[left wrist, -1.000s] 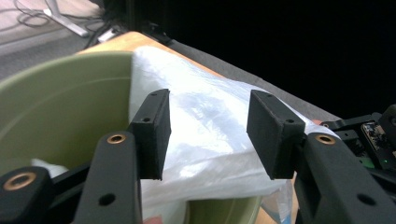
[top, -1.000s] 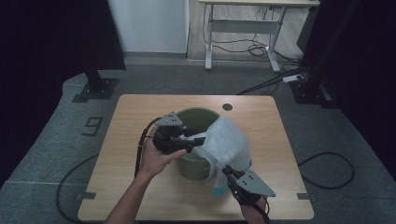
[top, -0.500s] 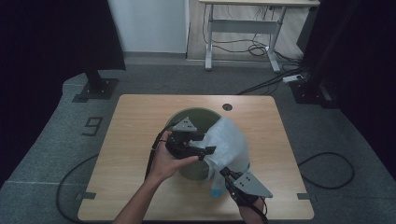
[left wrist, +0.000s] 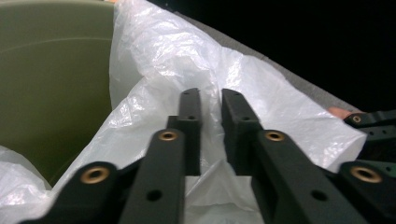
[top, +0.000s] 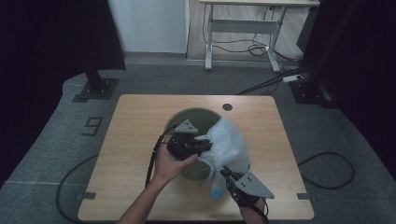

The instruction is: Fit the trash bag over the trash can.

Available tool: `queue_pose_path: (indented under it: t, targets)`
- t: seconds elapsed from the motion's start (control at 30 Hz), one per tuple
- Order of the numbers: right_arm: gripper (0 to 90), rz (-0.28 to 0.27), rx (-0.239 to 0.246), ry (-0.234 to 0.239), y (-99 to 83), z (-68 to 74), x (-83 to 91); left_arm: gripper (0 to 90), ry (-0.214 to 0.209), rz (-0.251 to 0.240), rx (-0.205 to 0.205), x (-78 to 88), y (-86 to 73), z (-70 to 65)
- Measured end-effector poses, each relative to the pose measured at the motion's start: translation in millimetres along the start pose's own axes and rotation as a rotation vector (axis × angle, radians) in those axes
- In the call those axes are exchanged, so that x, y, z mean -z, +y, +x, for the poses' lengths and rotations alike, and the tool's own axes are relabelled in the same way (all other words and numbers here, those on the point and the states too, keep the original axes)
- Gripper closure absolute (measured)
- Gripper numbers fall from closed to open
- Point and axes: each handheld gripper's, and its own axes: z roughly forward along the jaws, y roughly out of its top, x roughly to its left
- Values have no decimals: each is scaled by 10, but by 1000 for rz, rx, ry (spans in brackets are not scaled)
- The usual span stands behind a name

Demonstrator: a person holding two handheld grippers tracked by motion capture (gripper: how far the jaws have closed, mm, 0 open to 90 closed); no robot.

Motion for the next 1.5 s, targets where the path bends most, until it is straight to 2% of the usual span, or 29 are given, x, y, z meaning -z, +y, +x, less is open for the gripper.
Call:
queue_pose_path:
  t: [0.17,0.37,0.43,0.53,0.6,0.63,0.7,0.83,0.93,1.13,1.33,1.5]
  targets:
    - [856,-7,-11,6,-4,-12,22,889,3,-33,-2,35,-11,19]
    - [832,-13,-33,9,-22,-29,37,896,-4,-68,-10,91,-14,33]
    - [831,-13,-38,12,-29,-35,42,897,-2,-98,-1,150,-4,58]
    - [763,-21,-42,16,-22,-33,62,897,0,-129,8,233,11,100]
    - [656,-31,-45,1,-9,-30,75,897,5,-144,11,291,16,126]
    - [622,-35,-49,-5,1,-29,81,897,2,-149,16,313,18,139]
    - [617,-37,-56,7,17,-26,88,897,-4,-150,22,336,15,154]
    - [594,-35,-54,10,15,-7,86,898,11,-159,9,371,5,165]
    - [569,-27,-57,21,7,11,90,898,20,-183,24,442,-7,222]
    - [424,-14,-62,-6,13,23,98,898,49,-210,47,592,-48,322]
    - [379,-13,-74,17,24,49,106,899,66,-205,42,613,-88,336]
    - [347,-46,-80,53,67,66,222,899,85,-217,60,679,-118,418]
